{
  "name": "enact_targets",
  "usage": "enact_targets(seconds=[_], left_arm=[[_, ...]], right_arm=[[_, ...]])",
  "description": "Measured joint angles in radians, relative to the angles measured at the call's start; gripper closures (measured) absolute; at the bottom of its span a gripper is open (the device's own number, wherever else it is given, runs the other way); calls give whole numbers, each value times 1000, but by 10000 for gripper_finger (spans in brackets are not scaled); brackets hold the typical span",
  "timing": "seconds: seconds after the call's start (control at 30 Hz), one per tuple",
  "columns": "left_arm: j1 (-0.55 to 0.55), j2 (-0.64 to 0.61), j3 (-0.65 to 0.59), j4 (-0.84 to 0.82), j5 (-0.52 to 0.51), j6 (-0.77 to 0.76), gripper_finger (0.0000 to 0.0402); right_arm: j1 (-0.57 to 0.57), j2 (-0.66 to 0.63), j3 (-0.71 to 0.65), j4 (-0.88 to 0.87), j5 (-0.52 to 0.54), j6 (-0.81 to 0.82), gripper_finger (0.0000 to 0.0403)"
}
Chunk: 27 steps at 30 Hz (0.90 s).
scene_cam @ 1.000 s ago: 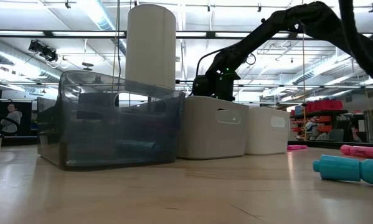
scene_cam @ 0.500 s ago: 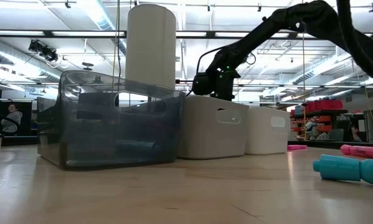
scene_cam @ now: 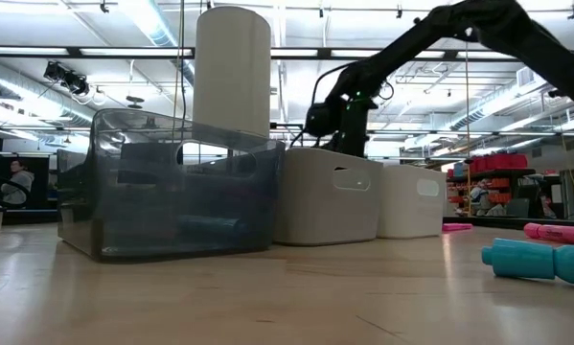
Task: Pick & Place Markers
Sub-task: Put the top blue highlighter into the black bin
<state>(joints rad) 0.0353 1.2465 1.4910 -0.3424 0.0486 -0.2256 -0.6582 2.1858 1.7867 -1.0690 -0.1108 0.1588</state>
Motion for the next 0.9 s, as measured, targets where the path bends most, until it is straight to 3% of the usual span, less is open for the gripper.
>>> enact_targets(seconds=[0.2,0.33,0.57,0.7,0.9], left_arm=[[1,0,0,0,-1,1,181],[1,0,0,0,-2,0,181],[1,0,0,0,-13,0,181],[1,0,0,1,-49,-5,181],[1,0,0,4,-73,-7,181]], right_arm=[[-38,-38,0,-28,4,-162,299],[-53,-41,1,5,82,-244,236],[-56,-41,1,126,98,-172,138],[-56,-25,1,144,94,-155,122],[-63,27,1,119,72,-150,132]])
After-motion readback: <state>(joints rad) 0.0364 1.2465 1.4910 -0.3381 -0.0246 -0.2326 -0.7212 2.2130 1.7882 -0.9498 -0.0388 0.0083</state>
